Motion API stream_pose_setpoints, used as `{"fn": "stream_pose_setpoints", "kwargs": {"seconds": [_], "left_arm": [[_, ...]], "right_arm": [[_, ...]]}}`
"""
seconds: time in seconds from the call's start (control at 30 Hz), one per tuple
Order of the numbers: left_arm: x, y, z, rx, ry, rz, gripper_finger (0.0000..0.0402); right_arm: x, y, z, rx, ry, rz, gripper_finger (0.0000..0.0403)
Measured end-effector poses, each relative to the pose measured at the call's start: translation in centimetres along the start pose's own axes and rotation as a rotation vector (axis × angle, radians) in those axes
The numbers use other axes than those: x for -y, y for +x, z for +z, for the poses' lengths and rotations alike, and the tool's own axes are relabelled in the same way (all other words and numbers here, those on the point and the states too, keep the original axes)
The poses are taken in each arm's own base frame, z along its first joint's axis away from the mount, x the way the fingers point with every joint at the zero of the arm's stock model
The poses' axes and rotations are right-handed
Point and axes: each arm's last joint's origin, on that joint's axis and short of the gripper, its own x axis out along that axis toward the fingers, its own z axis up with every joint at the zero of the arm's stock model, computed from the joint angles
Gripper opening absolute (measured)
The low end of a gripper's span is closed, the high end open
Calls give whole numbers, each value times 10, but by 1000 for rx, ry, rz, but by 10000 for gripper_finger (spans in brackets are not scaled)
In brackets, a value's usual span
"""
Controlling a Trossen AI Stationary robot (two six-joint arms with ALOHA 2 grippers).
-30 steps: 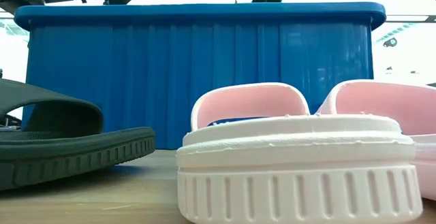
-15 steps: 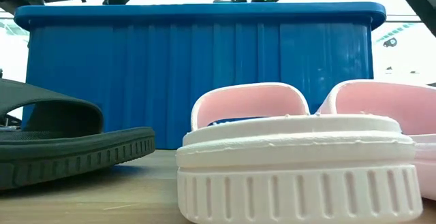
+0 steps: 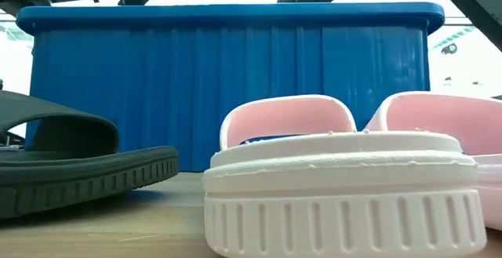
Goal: Pick and place slides into bin
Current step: Put the top black slide into the blue bin
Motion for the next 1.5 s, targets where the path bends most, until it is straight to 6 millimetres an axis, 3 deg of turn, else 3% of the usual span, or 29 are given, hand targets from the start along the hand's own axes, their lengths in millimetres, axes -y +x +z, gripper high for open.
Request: {"fn": "stream_pose_setpoints", "kwargs": {"seconds": [0.3,1.5], "left_arm": [[0,0,0,0,-1,0,125],[0,0,1,2,-3,-2,125]], "right_arm": [[10,11,1,-4,-63,-3,12],[9,20,0,7,86,79,13]]}}
